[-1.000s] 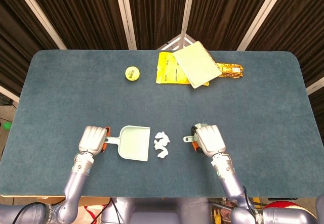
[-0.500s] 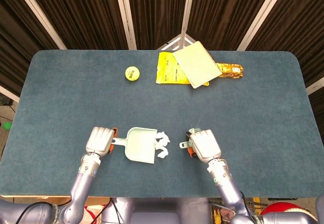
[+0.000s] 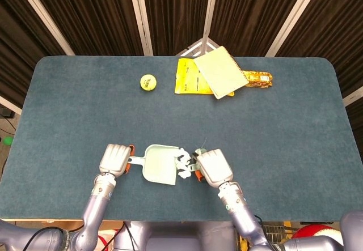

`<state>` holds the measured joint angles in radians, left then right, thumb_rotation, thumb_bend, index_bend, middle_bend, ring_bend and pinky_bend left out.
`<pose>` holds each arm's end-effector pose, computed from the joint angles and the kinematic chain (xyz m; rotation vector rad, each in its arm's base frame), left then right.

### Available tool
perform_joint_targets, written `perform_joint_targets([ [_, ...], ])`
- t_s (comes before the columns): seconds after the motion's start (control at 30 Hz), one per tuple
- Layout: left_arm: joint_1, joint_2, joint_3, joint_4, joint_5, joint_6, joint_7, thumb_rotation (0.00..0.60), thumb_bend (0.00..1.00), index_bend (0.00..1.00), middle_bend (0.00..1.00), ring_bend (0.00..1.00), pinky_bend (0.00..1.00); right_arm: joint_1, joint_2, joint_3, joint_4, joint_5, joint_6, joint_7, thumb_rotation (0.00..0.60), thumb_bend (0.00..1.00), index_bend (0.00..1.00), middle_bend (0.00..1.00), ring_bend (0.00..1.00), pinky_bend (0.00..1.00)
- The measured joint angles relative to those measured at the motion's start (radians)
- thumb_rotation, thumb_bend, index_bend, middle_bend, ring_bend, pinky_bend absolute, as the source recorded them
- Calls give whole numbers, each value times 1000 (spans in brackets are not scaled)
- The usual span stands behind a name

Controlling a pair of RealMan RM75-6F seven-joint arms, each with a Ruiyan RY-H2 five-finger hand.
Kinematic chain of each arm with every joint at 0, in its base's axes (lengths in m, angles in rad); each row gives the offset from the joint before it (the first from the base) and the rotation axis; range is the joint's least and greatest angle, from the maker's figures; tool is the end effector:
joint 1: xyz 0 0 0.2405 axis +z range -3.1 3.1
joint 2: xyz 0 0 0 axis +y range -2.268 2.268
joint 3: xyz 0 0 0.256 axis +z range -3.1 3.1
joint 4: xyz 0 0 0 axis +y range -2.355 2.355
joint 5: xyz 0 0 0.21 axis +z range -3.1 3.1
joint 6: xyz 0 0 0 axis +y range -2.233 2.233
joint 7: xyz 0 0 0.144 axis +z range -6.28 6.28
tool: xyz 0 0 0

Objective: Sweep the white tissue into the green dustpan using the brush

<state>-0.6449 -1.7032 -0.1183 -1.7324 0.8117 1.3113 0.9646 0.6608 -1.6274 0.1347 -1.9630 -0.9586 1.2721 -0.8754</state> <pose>-0.1417 0.2703 -0.0438 -1.7670 -0.8938 -0.5988 -0.0822 -0.2500 -0.0182 1.8692 -0.9483 0.9026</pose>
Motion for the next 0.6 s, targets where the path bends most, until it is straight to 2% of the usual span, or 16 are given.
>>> perform_joint_targets([
  [0.3,-14,-33,-3,27,-2,-14,-9,600,674,763,1000,1000,1000,37,-51,38,-57,67,8,-34,600,446,752,930,934,850],
  [0.6,-30,-78,-2,43,-4,-13,5,600,674,763,1000,1000,1000,85,-77,105,-129,141,9,-38,600,446,753,930,934,851],
])
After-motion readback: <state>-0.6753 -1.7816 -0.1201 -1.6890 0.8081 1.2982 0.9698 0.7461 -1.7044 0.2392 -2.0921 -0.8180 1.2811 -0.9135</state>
